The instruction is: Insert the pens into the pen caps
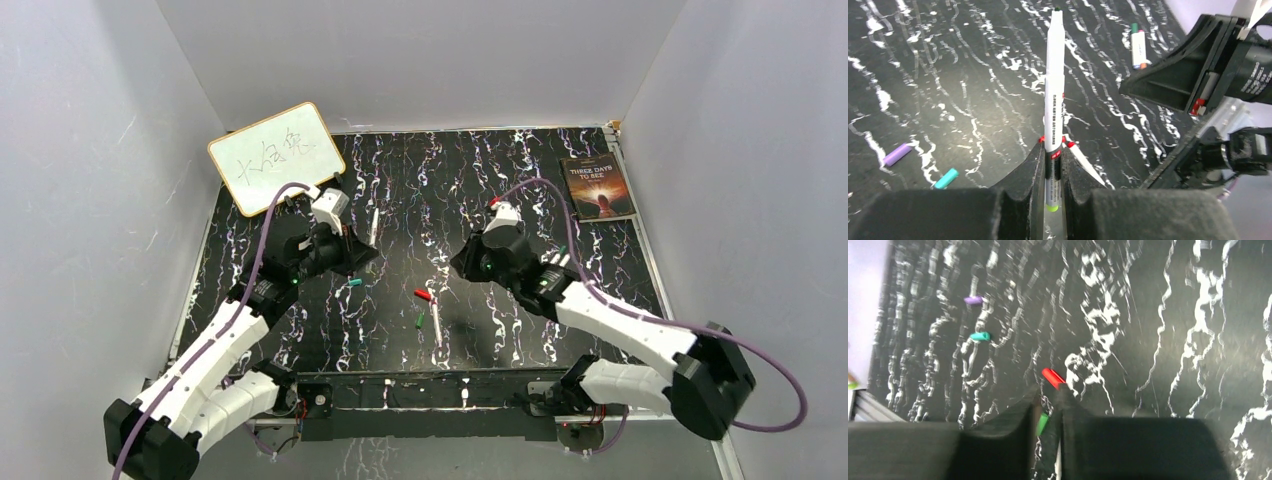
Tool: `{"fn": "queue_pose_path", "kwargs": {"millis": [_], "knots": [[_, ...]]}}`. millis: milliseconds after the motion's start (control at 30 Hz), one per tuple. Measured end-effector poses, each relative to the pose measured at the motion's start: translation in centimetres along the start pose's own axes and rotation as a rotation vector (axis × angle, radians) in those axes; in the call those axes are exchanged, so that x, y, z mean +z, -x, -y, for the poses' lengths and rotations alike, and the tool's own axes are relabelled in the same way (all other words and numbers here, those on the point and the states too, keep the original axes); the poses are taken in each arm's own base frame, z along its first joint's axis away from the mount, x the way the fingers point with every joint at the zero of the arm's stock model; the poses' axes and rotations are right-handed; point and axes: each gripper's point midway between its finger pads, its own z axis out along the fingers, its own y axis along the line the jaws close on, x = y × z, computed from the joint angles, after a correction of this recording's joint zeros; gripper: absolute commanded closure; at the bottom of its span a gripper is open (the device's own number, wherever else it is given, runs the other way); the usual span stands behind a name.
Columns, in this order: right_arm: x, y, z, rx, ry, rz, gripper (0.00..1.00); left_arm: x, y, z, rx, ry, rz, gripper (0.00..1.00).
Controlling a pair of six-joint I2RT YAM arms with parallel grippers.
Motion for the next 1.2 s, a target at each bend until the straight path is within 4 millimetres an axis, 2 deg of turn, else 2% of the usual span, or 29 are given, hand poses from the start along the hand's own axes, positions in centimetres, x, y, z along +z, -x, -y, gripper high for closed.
{"fn": "queue_pose_path", "kwargs": {"millis": [100,233,367,533,567,633,700,767,867,1000,1133,1200], "knots": [[1.6,-2.2,0.6,-0.06,-0.045,-0.09,0.98,-0.2,-0.4,-1.0,0.012,0.052,-0.014,1.0],[4.3,-3.7,-0.9,-0.139,-0.012,-0.168,0.91,-1.1,-0.2,-1.2,0.033,0.076,0.005,1.0],[7.0,-4.2,-2.9,-0.211,0.058,-0.203,0.9,-2.7,0.9,-1.5,0.042,0.126,0.073,1.0],[10.5,-4.0,-5.2,-0.293,0.115,-0.215,0.9,-4.5,1.7,-4.1,-0.018,0.306,0.144,1.0],[11.2,-3.8,-5.6,-0.312,0.121,-0.213,0.86,-4.6,1.6,-4.6,-0.028,0.334,0.144,1.0],[11.9,-3.6,-5.8,-0.333,0.122,-0.208,0.68,-4.7,1.0,-5.6,-0.051,0.388,0.126,1.0],[12.0,-3.6,-5.3,-0.364,0.107,-0.207,0.59,-4.5,0.3,-6.2,-0.062,0.416,0.099,1.0],[12.1,-3.5,-4.7,-0.389,0.088,-0.2,0.55,-4.2,-0.3,-6.4,-0.065,0.417,0.08,1.0],[11.2,-4.1,-3.0,-0.427,0.05,-0.205,0.54,-3.8,-1.0,-5.9,-0.066,0.376,0.064,1.0],[9.1,-5.4,-0.6,-0.454,0.009,-0.234,0.53,-2.9,-0.9,-4.3,-0.058,0.271,0.067,1.0],[8.1,-6.2,0.6,-0.466,-0.006,-0.251,0.54,-1.6,-1.1,-2.8,-0.058,0.167,0.05,1.0],[7.9,-6.6,0.8,-0.47,-0.009,-0.261,0.58,-1.1,-1.1,-2.2,-0.06,0.127,0.04,1.0]]}}
